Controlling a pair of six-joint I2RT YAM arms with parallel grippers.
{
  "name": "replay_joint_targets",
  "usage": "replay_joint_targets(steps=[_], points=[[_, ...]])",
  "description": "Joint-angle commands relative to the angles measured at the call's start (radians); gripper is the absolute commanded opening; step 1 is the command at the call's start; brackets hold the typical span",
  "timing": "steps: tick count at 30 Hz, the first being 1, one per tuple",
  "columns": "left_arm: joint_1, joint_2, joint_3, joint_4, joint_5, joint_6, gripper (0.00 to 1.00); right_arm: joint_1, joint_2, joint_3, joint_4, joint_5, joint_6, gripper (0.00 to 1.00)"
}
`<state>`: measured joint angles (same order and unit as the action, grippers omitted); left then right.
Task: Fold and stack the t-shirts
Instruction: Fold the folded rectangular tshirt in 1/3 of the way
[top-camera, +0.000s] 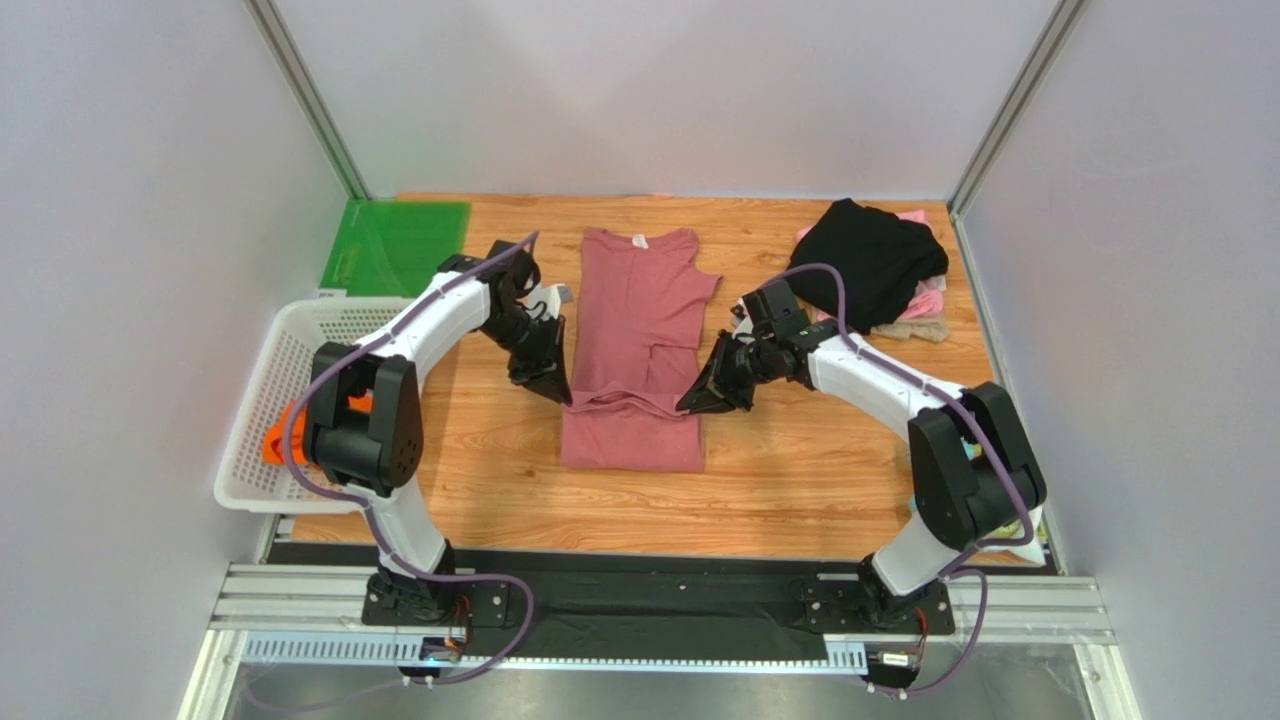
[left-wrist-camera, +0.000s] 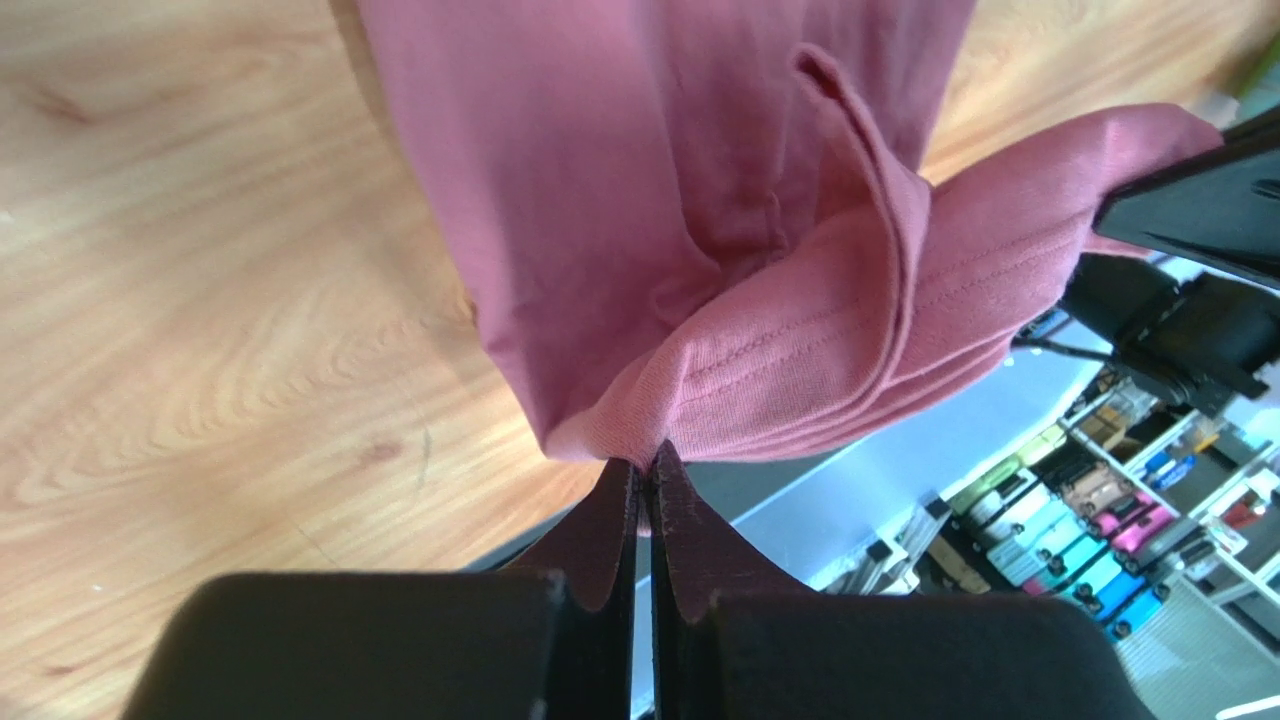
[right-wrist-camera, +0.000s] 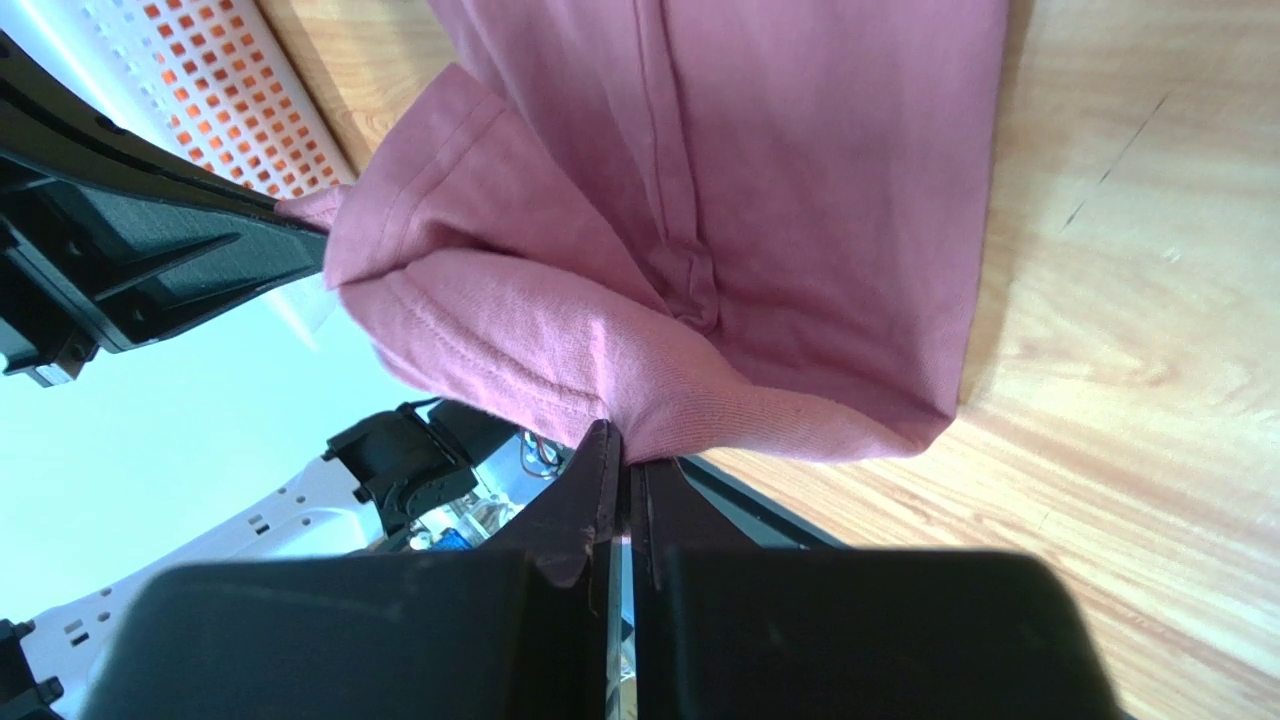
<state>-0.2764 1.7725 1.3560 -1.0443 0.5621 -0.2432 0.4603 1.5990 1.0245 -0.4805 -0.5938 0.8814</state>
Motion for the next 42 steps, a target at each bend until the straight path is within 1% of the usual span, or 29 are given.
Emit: replay_joint_targets(steps=[1,4,9,19,25,30,33,36,37,38,39,40,41,42], points=[[0.003,0.034,0.049,0.033,-0.037,0.008,0.00,-0.017,0.041,0.065,0.036,-0.037,-0.032,0.00],[0.005,0.065,0.077,0.047,-0.048,0.007,0.00,-0.020,0.065,0.075,0.048,-0.047,-0.030,0.00],[0.003,0.119,0.143,0.055,-0.028,-0.011,0.00,-0.022,0.094,0.098,0.049,-0.054,-0.032,0.00],[0.005,0.222,0.199,0.067,-0.034,-0.015,0.00,-0.058,0.182,0.140,0.066,-0.075,-0.051,0.00],[0.005,0.277,0.218,0.079,-0.065,-0.005,0.00,-0.100,0.268,0.155,0.089,-0.095,-0.070,0.00],[0.006,0.317,0.268,0.093,-0.080,-0.008,0.00,-0.121,0.372,0.225,0.091,-0.133,-0.102,0.00],[0.011,0.321,0.290,0.118,-0.087,-0.018,0.00,-0.129,0.407,0.278,0.074,-0.135,-0.120,0.04],[0.014,0.315,0.316,0.127,-0.094,-0.005,0.00,-0.135,0.432,0.321,0.049,-0.132,-0.136,0.11],[0.014,0.312,0.322,0.124,-0.099,-0.001,0.00,-0.137,0.435,0.331,0.045,-0.133,-0.140,0.16],[0.014,0.309,0.333,0.124,-0.099,0.005,0.00,-0.138,0.443,0.341,0.031,-0.133,-0.142,0.18],[0.014,0.297,0.336,0.122,-0.103,0.015,0.20,-0.140,0.444,0.347,0.025,-0.132,-0.145,0.21],[0.014,0.292,0.339,0.121,-0.105,0.022,0.40,-0.143,0.443,0.359,0.022,-0.130,-0.151,0.26],[0.014,0.283,0.339,0.122,-0.113,0.027,0.53,-0.147,0.440,0.365,0.008,-0.130,-0.153,0.29],[0.014,0.266,0.338,0.124,-0.129,0.041,0.59,-0.147,0.438,0.373,0.000,-0.124,-0.156,0.32]])
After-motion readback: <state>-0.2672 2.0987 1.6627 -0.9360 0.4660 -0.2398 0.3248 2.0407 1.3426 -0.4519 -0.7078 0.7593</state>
